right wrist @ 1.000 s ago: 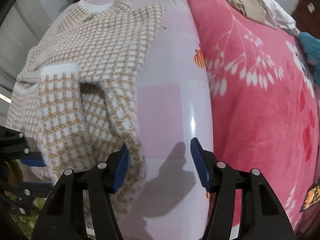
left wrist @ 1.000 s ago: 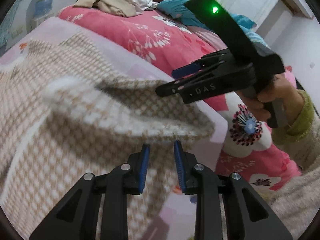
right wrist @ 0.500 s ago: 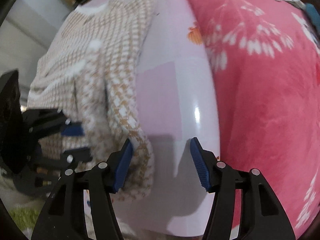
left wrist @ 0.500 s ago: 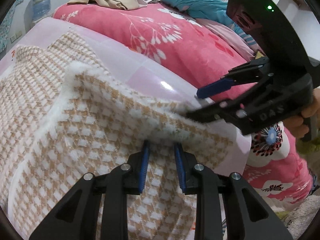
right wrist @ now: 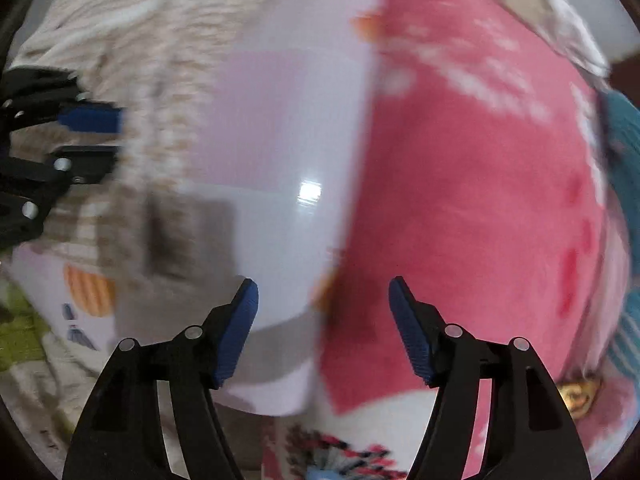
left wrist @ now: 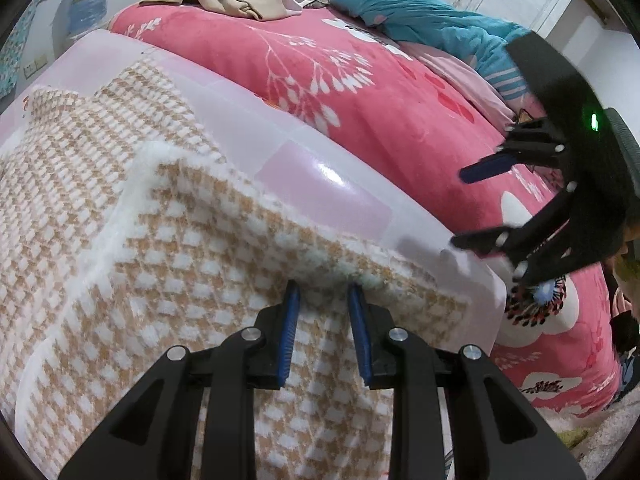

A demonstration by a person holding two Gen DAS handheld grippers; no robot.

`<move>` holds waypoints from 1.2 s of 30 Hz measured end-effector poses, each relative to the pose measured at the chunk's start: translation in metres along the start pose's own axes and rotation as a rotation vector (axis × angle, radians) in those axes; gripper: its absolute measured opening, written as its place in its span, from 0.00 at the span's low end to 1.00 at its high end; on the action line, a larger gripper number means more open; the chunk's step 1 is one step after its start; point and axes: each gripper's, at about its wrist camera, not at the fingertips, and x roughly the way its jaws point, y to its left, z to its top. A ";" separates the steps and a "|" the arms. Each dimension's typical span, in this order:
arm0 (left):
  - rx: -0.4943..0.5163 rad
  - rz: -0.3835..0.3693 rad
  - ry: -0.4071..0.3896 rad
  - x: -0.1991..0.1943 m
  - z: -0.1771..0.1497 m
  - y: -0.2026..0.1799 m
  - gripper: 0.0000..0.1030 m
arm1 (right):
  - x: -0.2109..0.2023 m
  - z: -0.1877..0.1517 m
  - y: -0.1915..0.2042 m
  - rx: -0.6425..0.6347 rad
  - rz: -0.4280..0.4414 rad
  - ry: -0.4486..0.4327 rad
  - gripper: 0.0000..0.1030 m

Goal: Fold large clothes

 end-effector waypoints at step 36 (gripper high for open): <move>-0.571 0.455 -0.321 -0.205 -0.229 0.139 0.26 | -0.059 0.036 0.130 0.066 0.208 -0.539 0.24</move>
